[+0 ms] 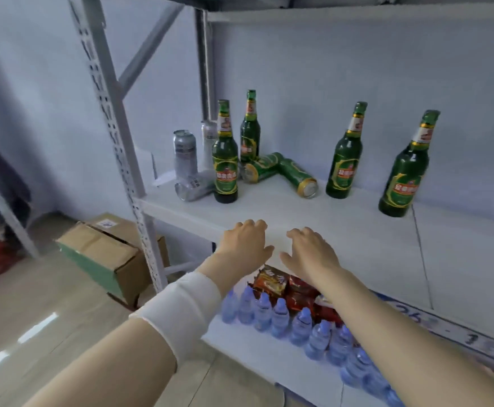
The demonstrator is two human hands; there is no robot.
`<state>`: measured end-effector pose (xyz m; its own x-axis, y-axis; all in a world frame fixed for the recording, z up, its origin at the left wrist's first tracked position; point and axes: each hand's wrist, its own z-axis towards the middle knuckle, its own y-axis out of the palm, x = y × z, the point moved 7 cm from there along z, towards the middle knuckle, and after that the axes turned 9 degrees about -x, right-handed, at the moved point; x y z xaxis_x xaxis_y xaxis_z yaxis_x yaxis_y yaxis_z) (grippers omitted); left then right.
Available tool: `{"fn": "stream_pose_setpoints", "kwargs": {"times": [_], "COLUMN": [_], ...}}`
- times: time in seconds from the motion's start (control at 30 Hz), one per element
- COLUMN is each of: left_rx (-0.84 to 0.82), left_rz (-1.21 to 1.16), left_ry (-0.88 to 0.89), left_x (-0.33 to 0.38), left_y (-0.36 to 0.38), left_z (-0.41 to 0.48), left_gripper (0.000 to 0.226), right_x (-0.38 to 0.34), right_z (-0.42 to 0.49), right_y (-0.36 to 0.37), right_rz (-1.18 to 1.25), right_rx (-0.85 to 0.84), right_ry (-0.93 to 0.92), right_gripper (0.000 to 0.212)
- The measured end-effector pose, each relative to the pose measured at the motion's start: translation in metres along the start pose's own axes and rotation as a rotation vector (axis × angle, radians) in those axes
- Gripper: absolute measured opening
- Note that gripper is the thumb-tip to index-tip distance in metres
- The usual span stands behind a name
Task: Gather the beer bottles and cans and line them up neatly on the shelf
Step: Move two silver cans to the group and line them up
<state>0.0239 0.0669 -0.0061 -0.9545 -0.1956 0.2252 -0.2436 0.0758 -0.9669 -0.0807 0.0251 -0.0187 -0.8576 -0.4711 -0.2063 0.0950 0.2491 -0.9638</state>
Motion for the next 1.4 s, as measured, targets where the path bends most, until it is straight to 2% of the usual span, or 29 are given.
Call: {"fn": "stream_pose_setpoints", "kwargs": {"times": [0.2,0.37,0.5,0.6,0.7,0.8,0.93,0.97,1.03,1.07,1.2,1.23,1.33,1.4], "left_rx": [0.084,0.152,0.243,0.288,0.264,0.242,0.179,0.173,0.192,0.213,0.266,0.262,0.239,0.211], "left_rz": [-0.175,-0.291,-0.430,-0.558,-0.705,-0.861,-0.942,-0.936,-0.928,-0.928,-0.978,-0.995,-1.014,-1.024], "left_ry": [-0.086,-0.115,-0.112,-0.086,-0.044,0.014,0.138,0.165,0.216,0.239,0.283,0.291,0.312,0.330], "left_x": [-0.134,-0.204,-0.246,-0.266,-0.279,-0.284,-0.289,-0.290,-0.291,-0.293,-0.302,-0.304,-0.306,-0.307], "left_y": [-0.019,-0.041,-0.071,-0.094,-0.106,-0.115,-0.118,-0.116,-0.114,-0.114,-0.115,-0.115,-0.115,-0.115], "left_z": [-0.005,0.031,0.080,0.119,0.157,0.189,0.226,0.232,0.242,0.245,0.251,0.252,0.250,0.247], "left_gripper": [0.049,0.052,0.061,0.073,0.083,0.087,0.089,0.089,0.089,0.088,0.077,0.075,0.073,0.074], "right_x": [-0.122,-0.159,-0.182,-0.195,-0.211,-0.220,-0.229,-0.230,-0.234,-0.236,-0.240,-0.239,-0.234,-0.233], "right_z": [0.048,0.111,0.163,0.199,0.223,0.243,0.262,0.265,0.267,0.267,0.257,0.255,0.243,0.233], "right_y": [0.025,0.018,0.007,0.007,0.011,0.015,0.029,0.031,0.029,0.027,0.015,0.012,-0.007,-0.034], "right_rz": [0.057,0.006,-0.088,-0.192,-0.366,-0.504,-0.632,-0.649,-0.661,-0.633,-0.487,-0.401,-0.023,0.254], "right_rx": [0.011,0.025,0.074,0.086,0.183,0.271,0.278,0.278,0.334,0.345,0.383,0.373,0.313,0.296], "right_ry": [-0.123,-0.178,-0.310,-0.400,-0.539,-0.580,-0.651,-0.645,-0.642,-0.642,-0.637,-0.615,-0.514,-0.418], "right_gripper": [0.056,0.060,0.063,0.064,0.075,0.076,0.082,0.081,0.062,0.054,0.044,0.048,0.077,0.078]}}
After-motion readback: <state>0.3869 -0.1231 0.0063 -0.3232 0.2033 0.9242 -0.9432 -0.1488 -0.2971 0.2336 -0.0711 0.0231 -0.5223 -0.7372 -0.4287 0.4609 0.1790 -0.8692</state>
